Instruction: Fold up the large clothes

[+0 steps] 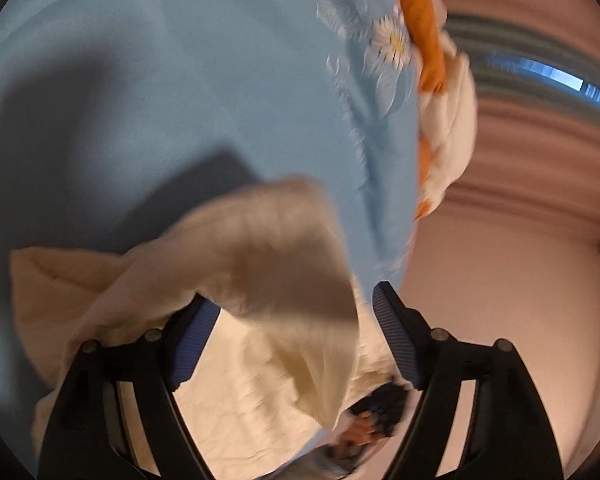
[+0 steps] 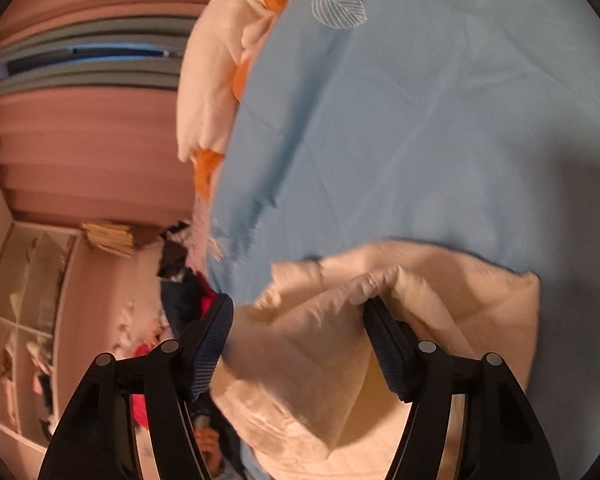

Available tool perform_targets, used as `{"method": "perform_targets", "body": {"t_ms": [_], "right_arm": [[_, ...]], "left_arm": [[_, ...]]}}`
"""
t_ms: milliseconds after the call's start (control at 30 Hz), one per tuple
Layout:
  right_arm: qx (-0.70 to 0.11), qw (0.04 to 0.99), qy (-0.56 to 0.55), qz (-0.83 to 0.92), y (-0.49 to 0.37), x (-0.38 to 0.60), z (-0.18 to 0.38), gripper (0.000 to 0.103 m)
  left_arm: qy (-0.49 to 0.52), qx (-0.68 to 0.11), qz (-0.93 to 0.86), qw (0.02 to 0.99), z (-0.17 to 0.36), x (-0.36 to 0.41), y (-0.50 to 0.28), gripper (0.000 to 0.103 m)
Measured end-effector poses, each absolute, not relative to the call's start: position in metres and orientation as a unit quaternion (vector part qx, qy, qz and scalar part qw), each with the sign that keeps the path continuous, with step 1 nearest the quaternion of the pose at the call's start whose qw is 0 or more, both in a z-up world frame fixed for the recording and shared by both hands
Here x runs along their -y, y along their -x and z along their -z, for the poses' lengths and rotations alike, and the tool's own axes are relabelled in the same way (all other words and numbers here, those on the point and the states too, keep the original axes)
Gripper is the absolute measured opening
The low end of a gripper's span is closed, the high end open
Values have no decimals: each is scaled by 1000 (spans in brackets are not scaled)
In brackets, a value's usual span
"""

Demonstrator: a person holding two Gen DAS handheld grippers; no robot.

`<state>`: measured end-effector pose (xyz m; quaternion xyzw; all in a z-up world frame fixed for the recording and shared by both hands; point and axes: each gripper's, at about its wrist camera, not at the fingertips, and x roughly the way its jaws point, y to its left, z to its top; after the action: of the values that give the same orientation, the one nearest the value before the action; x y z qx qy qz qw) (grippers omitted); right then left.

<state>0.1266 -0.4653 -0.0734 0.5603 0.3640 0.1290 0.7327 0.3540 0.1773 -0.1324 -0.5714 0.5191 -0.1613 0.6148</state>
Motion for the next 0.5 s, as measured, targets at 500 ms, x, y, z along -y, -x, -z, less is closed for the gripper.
{"method": "perform_targets", "body": {"t_ms": [500], "right_arm": [[-360, 833, -411, -89, -119, 435, 45, 71]], "left_arm": [[224, -525, 83, 817, 65, -153, -278, 79]]}}
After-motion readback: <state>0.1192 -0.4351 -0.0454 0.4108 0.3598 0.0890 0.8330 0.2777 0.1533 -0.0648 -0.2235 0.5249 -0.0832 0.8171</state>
